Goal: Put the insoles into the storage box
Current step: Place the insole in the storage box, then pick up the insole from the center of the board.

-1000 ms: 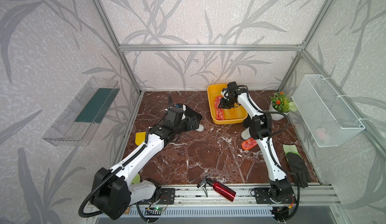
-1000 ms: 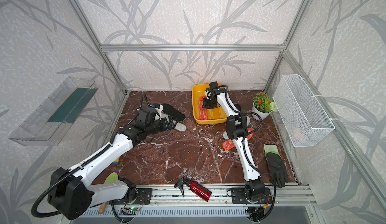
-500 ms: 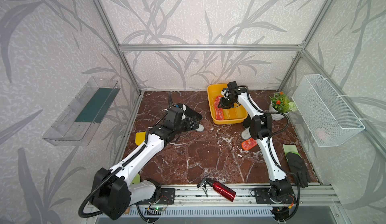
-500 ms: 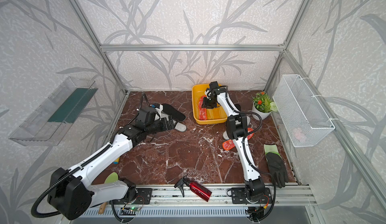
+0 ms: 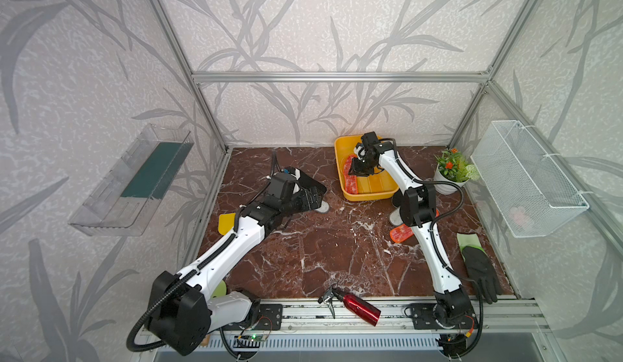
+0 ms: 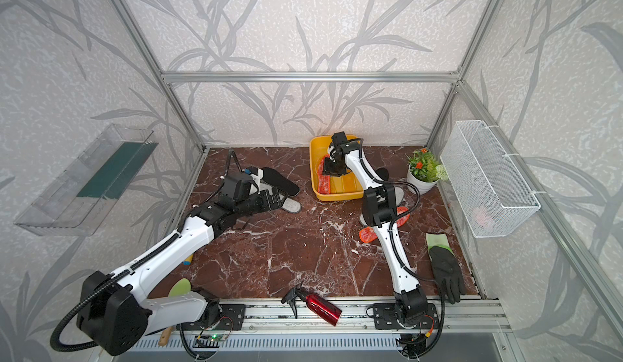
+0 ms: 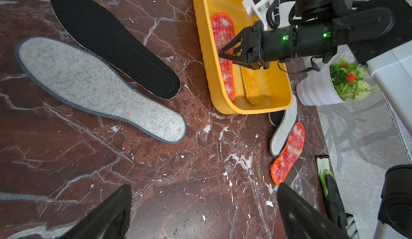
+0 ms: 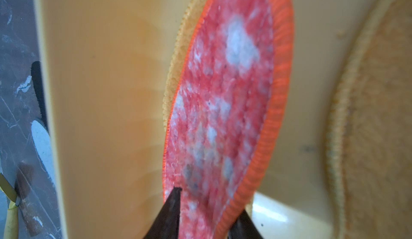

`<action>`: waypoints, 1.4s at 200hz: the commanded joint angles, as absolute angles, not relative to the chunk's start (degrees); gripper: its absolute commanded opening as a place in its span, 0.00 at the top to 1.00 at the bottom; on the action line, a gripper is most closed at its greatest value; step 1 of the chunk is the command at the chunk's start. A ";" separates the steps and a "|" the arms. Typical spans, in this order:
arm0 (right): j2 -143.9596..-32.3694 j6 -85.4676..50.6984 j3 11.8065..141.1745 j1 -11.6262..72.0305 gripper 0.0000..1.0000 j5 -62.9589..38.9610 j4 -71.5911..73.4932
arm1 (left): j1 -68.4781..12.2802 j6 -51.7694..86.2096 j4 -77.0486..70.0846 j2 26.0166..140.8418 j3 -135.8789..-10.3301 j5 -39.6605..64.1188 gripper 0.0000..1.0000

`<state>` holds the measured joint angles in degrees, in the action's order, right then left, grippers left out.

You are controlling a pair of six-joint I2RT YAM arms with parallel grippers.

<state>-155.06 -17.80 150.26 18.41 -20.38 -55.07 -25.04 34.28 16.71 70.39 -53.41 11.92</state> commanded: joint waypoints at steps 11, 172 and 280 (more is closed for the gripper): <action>-149.08 -15.47 151.43 18.28 0.62 -17.52 -58.32 | -24.70 33.88 16.17 69.80 -52.98 12.37 0.01; -117.06 -12.91 118.33 17.43 0.56 -13.13 -60.80 | -28.84 29.30 15.72 74.90 -57.53 19.24 0.01; -77.61 -32.07 60.88 11.46 0.53 -3.87 -54.91 | -31.44 29.70 12.05 83.89 -62.33 21.76 0.01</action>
<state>-81.06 -24.60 64.40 12.73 -6.46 -55.55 -31.44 29.61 13.41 82.63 -59.33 19.70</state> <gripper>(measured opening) 0.468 0.993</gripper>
